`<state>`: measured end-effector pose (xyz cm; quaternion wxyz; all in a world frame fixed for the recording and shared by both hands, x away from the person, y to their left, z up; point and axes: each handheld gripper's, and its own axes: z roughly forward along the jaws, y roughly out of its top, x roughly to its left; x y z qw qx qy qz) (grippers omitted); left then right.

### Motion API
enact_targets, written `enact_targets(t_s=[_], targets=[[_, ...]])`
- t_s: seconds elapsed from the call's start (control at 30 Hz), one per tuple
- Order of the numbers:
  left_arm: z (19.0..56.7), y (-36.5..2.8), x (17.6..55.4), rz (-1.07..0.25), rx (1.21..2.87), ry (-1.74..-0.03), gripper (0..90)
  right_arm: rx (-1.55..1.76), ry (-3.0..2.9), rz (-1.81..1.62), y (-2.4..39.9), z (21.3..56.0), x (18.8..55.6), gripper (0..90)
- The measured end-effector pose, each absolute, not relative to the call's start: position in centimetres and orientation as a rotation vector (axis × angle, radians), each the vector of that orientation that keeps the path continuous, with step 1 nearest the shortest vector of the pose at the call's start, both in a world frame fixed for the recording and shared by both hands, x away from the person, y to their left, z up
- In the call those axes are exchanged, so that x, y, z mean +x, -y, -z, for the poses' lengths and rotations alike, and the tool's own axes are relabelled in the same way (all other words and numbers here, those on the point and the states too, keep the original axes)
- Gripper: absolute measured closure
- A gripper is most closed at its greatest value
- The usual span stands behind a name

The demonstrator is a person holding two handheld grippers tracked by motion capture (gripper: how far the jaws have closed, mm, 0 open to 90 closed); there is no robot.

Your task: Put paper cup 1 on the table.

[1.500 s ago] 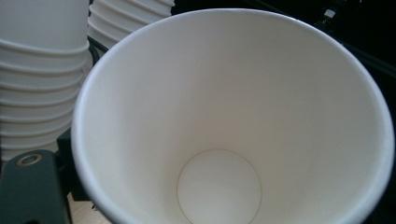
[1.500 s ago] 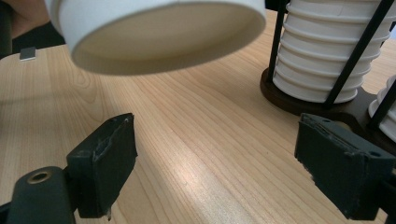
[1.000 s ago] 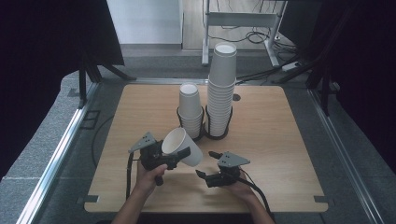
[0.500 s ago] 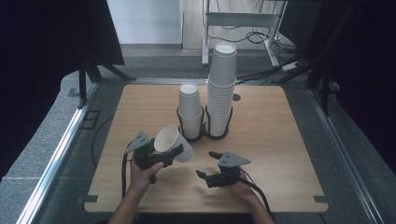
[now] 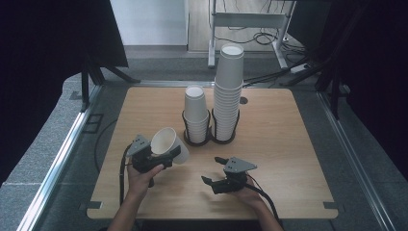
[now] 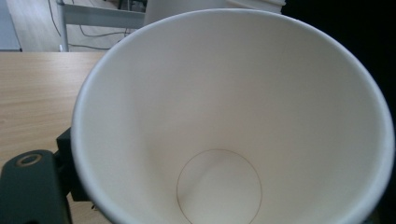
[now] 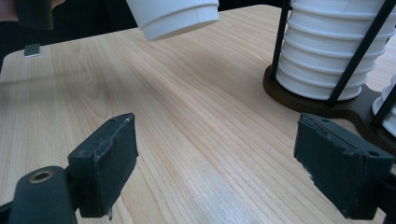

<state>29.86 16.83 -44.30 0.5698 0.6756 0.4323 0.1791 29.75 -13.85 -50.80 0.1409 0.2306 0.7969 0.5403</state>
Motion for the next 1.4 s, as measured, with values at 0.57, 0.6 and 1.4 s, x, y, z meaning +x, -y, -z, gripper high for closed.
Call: enact_targets(t_s=[0.57,0.6,1.4], targets=[[45.2,-18.8,30.7,-0.572,1.618,-1.142,13.0,0.650,-2.322,-1.533,13.7,50.9,29.7,13.7],[45.3,-18.9,30.7,-0.580,1.620,-1.149,12.9,0.651,-2.322,-1.532,13.7,51.0,29.7,13.7],[47.9,-19.6,32.0,-0.736,1.700,-1.244,12.5,0.644,-2.330,-1.513,13.5,51.1,29.6,13.9]])
